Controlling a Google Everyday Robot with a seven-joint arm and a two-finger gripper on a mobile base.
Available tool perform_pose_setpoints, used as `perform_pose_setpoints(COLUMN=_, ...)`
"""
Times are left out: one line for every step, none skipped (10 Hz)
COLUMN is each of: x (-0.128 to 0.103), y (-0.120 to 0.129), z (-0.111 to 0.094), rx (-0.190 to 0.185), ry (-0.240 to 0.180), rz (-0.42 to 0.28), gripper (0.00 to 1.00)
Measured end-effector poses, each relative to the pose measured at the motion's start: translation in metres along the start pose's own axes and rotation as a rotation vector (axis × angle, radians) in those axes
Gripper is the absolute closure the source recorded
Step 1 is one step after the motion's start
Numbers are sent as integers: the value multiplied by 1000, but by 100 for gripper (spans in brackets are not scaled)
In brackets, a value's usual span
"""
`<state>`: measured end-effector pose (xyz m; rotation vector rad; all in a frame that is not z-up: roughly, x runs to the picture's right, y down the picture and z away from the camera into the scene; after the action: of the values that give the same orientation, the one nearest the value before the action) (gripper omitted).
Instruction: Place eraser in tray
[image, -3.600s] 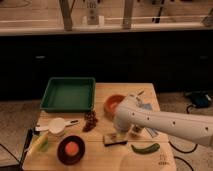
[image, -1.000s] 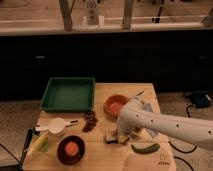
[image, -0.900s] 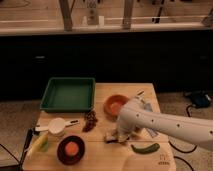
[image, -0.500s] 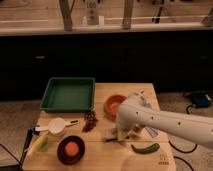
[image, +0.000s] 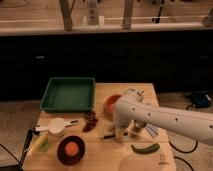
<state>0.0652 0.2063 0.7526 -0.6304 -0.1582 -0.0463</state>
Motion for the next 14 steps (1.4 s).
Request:
perform_pose_setpoints(x=-1, y=-2, z=-2, rx=1, ry=1, rz=0, gripper=100)
perform_pose_setpoints(x=-2, y=-4, z=-3, rx=2, ry=3, rz=0, gripper=100)
perform_pose_setpoints(x=-7, y=-6, z=-5, rx=3, ry=5, rz=-5, gripper=100)
perform_pose_setpoints(x=-13, y=-11, z=-8, rx=7, ry=7, rz=-12, gripper=100)
perform_pose_setpoints(x=-15, y=-14, z=-9, rx=9, ry=5, rz=-14, gripper=100)
perform_pose_setpoints(x=-15, y=-17, z=-10, rx=8, ry=12, rz=-16, gripper=100)
perform_pose_setpoints(x=-17, y=-21, z=-12, rx=12, ry=14, rz=-20, gripper=100)
perform_pose_setpoints(x=-22, y=-26, z=-15, rx=13, ry=17, rz=-29, gripper=100)
perform_pose_setpoints(x=-26, y=-30, z=-17, rx=16, ry=15, rz=-36, gripper=100)
perform_pose_setpoints(x=-28, y=-34, z=-21, rx=16, ry=20, rz=-42, gripper=100)
perform_pose_setpoints(x=-30, y=-38, z=-23, rx=17, ry=22, rz=-46, gripper=100)
perform_pose_setpoints(x=-31, y=-41, z=-25, rx=17, ry=23, rz=-50, gripper=100)
perform_pose_setpoints(x=-31, y=-46, z=-29, rx=20, ry=25, rz=-52, gripper=100)
perform_pose_setpoints(x=-35, y=-51, z=-31, rx=19, ry=27, rz=-57, gripper=100)
